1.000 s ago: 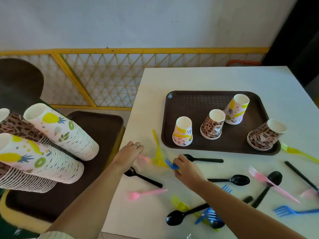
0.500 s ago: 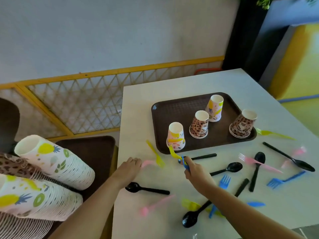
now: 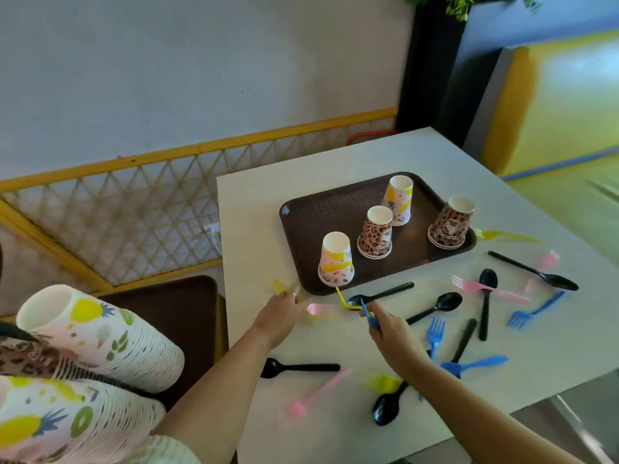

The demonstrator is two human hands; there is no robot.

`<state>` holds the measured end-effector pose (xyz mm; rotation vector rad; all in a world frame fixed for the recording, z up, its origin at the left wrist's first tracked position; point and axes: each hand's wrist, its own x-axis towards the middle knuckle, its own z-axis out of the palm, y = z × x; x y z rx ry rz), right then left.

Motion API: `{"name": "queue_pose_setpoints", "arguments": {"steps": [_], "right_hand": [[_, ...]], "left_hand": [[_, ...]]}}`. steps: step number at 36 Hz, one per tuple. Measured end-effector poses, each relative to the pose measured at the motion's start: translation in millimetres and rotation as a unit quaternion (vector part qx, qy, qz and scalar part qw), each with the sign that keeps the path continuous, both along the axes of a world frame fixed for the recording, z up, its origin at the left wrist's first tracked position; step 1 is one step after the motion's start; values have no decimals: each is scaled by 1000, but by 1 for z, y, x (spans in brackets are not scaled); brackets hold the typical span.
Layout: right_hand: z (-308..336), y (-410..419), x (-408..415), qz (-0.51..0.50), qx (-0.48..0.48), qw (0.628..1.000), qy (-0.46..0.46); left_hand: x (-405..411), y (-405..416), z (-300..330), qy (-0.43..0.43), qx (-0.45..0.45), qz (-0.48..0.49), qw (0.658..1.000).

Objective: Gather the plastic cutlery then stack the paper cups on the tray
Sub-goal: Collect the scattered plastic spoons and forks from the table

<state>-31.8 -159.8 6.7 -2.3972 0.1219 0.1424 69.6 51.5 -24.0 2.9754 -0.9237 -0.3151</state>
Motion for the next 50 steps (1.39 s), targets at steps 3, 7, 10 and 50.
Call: {"name": "queue_pose_setpoints", "arguments": {"steps": [3, 7, 10, 50], "right_hand": [[0, -1, -3, -5, 7, 1000, 3], [-1, 1, -4, -15, 11, 1000, 7], [-2, 3, 0, -42, 25, 999, -3], [15, 47, 21, 343, 68, 937, 10]], "left_hand": [[-3, -5, 2, 24, -49, 80, 995], [-6, -5, 9, 45, -82, 112, 989], [-9, -2, 15, 22, -74, 68, 995], [-93, -71, 48, 81, -651, 620, 430]]}}
